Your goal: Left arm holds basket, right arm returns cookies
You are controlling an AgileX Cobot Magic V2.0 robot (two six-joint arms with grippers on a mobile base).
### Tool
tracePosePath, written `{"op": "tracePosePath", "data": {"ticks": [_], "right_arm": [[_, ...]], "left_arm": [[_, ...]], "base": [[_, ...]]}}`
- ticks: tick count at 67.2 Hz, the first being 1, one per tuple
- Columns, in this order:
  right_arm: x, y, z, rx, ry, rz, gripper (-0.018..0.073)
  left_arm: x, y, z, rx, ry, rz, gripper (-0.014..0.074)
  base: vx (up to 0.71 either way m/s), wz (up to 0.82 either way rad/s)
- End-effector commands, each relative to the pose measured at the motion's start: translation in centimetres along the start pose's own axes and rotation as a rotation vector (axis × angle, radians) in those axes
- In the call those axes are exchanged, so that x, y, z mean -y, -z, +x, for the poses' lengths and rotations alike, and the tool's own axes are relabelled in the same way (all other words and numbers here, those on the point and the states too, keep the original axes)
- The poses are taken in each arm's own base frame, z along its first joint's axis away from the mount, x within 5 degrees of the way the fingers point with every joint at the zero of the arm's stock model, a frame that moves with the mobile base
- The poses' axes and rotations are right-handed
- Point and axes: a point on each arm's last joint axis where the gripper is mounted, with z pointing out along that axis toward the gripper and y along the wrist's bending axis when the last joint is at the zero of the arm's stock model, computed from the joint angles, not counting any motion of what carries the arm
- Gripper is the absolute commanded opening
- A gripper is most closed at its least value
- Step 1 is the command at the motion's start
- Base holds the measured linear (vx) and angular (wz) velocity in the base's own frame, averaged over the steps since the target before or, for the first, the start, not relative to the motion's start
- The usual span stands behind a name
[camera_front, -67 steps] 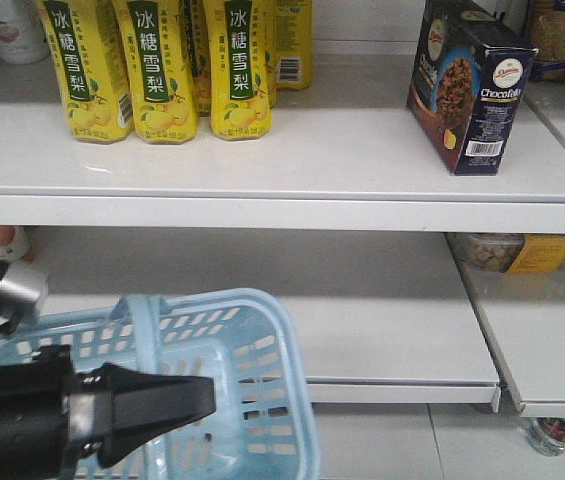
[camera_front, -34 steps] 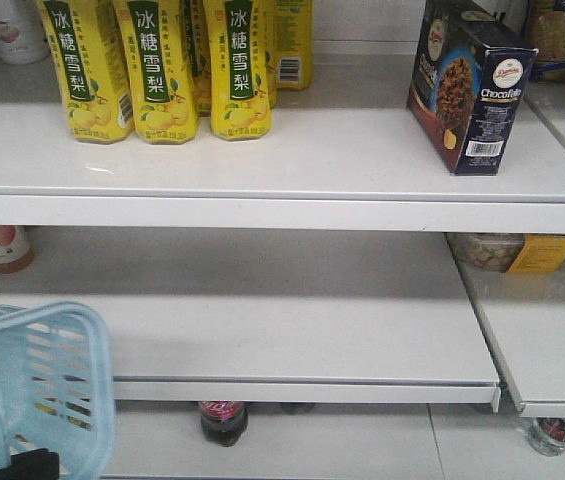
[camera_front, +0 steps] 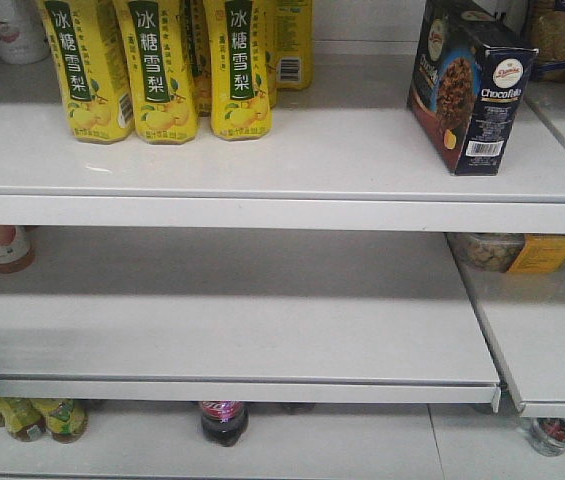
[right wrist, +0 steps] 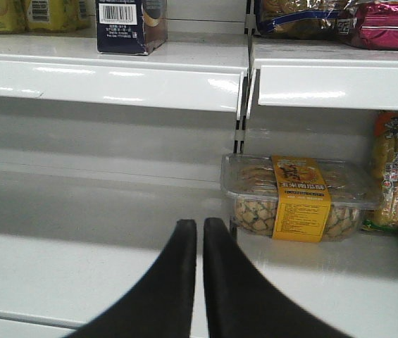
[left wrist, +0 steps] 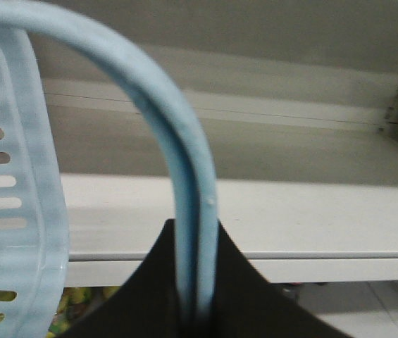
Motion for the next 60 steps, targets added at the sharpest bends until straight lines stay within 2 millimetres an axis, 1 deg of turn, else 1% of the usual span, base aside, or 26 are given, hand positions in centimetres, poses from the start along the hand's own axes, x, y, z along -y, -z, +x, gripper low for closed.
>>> {"op": "tracePosePath", "data": {"ticks": [1,10,20,35,47,60], "right_arm": [[-0.2,0.1,-1.3,0.068,0.026,-0.024,-0.0006],[-0.2,0.1,-1.3,0.068,0.026,-0.024,-0.0006],[-0.2,0.1,-1.3,0.068,0.026,-0.024,-0.0006],[-0.2,0.1,-1.3,0.068,0.026,-0.024,-0.0006],[-0.2,0.1,-1.3,0.068,0.026,-0.024,-0.0006],[-0.2,0.1,-1.3,0.068,0.026,-0.024,-0.0006]], "left_arm": [[-0.3,0.6,-1.3,0.102,-0.048,-0.071,-0.0003],[-0.9,1.2,-1.3,0.141,-0.163,-0.172,-0.0003],[-1.0,1.7,-1.6,0.203,-0.222,-0.200,-0.0003],[-0.9,1.7,-1.7,0.209,-0.220,-0.202,-0.0003],[-0.8,1.7,-1.7,0.218,-0.151,-0.178,-0.0003],[-0.8,1.7,-1.8,0.227,-0.144,-0.175,-0.0003]], "base": [[0.00,0.00],[0.00,0.00],[0.00,0.00],[0.00,0.00],[0.00,0.00],[0.00,0.00]]}}
